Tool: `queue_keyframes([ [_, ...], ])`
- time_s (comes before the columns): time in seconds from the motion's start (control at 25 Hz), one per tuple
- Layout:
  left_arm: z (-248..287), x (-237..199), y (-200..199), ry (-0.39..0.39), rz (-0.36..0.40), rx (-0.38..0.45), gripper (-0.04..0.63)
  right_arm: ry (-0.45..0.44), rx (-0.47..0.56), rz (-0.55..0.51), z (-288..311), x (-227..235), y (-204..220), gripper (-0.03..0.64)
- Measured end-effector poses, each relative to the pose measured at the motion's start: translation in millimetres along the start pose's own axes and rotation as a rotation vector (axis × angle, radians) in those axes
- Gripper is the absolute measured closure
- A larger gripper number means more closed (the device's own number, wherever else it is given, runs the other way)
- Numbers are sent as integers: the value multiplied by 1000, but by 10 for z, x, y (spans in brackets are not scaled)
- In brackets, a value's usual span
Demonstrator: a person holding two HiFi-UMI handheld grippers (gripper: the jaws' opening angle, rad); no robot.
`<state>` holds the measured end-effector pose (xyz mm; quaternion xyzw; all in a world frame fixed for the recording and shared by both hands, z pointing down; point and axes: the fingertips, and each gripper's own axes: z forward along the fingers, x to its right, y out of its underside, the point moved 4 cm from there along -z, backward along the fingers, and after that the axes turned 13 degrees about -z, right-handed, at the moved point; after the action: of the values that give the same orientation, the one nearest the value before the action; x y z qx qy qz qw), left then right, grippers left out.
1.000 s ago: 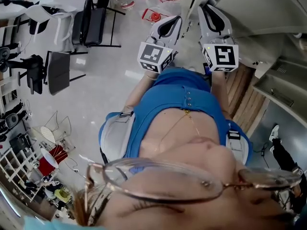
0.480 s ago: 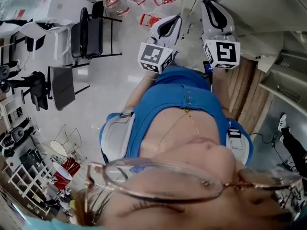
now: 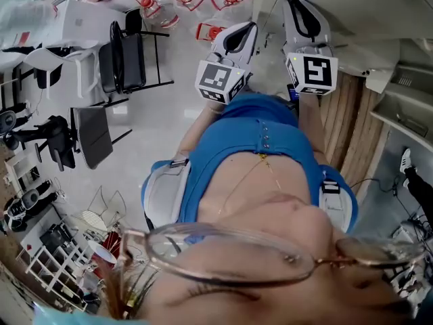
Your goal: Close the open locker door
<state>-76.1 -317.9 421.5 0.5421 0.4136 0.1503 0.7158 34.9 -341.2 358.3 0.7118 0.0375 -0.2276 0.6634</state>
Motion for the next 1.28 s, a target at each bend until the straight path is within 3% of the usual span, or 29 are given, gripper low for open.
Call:
queue_keyframes([
  [0.48,83,40,23,46,-3,-13,597,88,-26,-49,-77,-10,35,557],
  [0.64,101,63,11,60,-12,-10,595,111,-40,-23,-131,32,86,614],
  [1.28,182,174,-8,68,4,-24,595,54,-111,15,-407,-155,321,614],
])
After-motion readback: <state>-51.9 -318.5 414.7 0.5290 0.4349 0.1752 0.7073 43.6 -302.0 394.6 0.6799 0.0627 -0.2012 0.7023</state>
